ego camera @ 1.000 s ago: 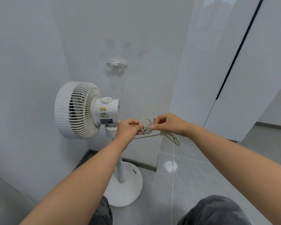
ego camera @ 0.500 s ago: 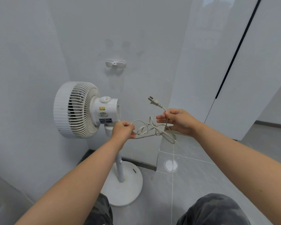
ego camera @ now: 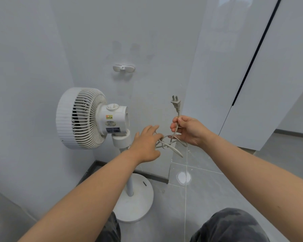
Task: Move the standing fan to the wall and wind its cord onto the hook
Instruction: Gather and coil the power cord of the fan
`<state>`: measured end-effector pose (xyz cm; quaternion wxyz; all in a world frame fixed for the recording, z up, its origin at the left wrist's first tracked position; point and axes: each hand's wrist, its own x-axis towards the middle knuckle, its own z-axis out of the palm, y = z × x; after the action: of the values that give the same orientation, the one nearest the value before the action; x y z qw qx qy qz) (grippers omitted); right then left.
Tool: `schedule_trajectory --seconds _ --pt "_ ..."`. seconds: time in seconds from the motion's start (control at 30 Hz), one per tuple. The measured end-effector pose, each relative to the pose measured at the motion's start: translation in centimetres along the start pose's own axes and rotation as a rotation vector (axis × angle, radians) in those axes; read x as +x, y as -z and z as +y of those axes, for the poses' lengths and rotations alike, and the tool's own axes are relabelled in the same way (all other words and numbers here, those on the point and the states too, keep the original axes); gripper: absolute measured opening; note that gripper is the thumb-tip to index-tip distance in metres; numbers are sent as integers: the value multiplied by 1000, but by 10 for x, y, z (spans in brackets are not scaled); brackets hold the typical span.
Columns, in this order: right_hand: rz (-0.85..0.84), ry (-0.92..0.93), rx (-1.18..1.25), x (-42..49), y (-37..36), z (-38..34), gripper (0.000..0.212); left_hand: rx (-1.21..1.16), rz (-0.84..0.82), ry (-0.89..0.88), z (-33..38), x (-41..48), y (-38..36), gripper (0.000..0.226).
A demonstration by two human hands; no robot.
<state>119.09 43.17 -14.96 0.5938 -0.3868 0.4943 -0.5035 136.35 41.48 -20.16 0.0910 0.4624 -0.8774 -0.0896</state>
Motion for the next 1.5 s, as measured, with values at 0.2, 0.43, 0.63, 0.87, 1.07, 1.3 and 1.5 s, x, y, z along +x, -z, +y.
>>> schedule_trajectory --seconds 0.2,0.43,0.63,0.87,1.07,1.3,1.5 --pt "-10 21 -100 -1 2 0 31 -257 23 178 -4 13 3 15" --pt "205 250 -589 -3 12 -9 28 -860 -3 391 -10 7 6 25" --pt "238 253 -443 -3 5 -7 16 -1019 -161 384 -4 4 13 42" --pt "173 231 -278 -5 -1 -7 23 -1056 -282 400 -4 4 25 25" --pt "183 157 -119 -8 -9 -16 43 -998 27 428 -5 10 20 25" --pt "257 232 -140 -7 -10 -15 21 -965 222 471 -2 13 19 28" --pt "91 253 26 -5 -5 -12 15 -934 249 464 -4 10 21 29"
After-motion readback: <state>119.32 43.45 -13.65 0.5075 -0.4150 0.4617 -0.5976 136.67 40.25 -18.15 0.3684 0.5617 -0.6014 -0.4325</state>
